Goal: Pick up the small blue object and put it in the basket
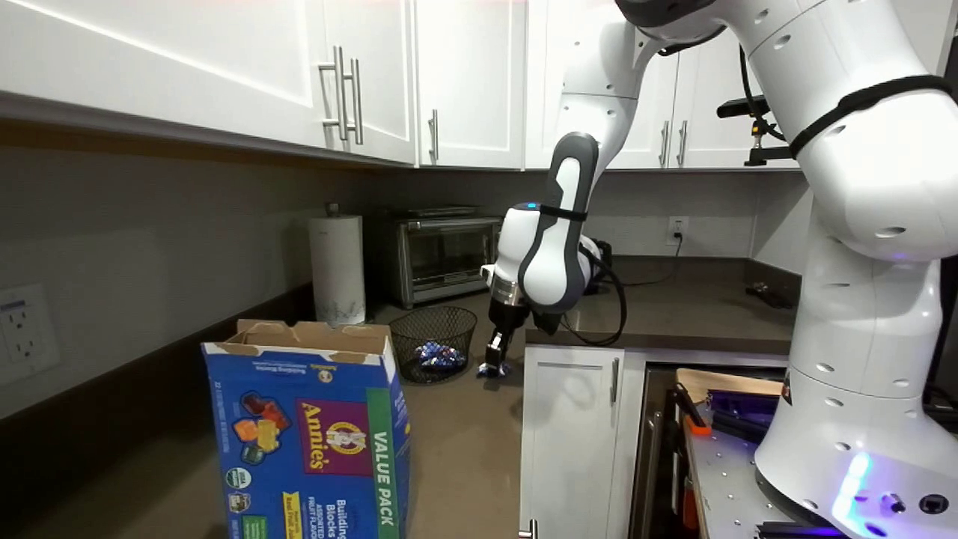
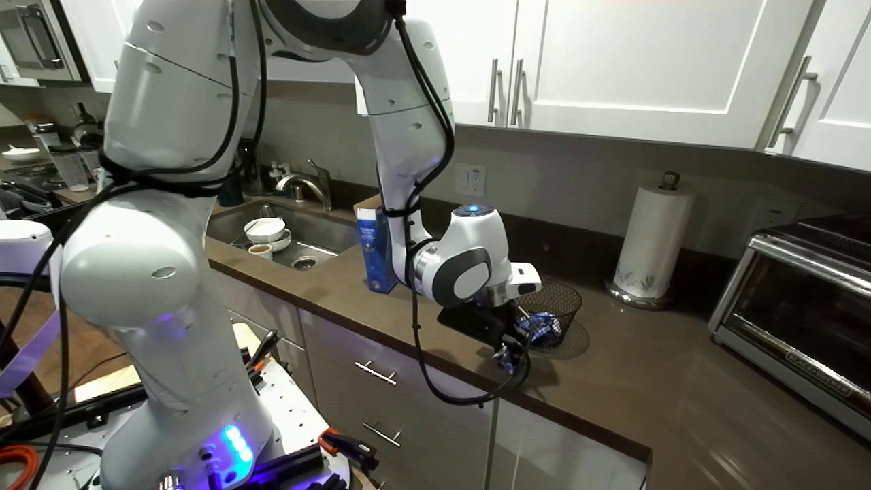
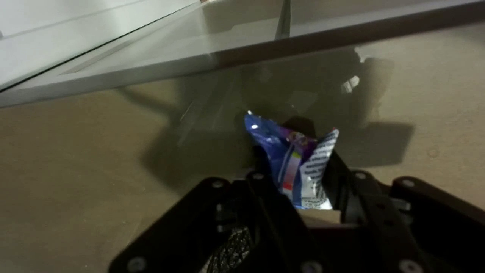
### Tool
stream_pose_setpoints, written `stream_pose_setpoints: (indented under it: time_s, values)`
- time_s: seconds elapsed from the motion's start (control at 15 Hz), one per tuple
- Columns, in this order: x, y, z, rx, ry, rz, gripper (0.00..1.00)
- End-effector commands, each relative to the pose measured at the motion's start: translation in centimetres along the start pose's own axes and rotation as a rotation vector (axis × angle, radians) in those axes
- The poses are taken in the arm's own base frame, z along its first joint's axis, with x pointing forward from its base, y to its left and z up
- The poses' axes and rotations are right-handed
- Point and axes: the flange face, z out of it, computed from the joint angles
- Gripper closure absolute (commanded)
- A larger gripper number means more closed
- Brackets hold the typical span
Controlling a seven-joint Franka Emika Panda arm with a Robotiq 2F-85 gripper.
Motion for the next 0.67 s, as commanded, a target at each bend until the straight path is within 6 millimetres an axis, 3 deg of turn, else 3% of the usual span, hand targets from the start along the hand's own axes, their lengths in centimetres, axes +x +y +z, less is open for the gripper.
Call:
stream_pose_setpoints:
  time_s: [0.0, 0.27, 0.6]
  values:
    - [0.0, 0.4, -1.3, -0.01, -0.019, -0.017, 0.92]
    - [-0.5, 0.0, -3.6, -0.019, -0.071, -0.018, 0.93]
    - [-0.7, -0.9, -8.0, -0.032, -0.13, -0.041, 0.93]
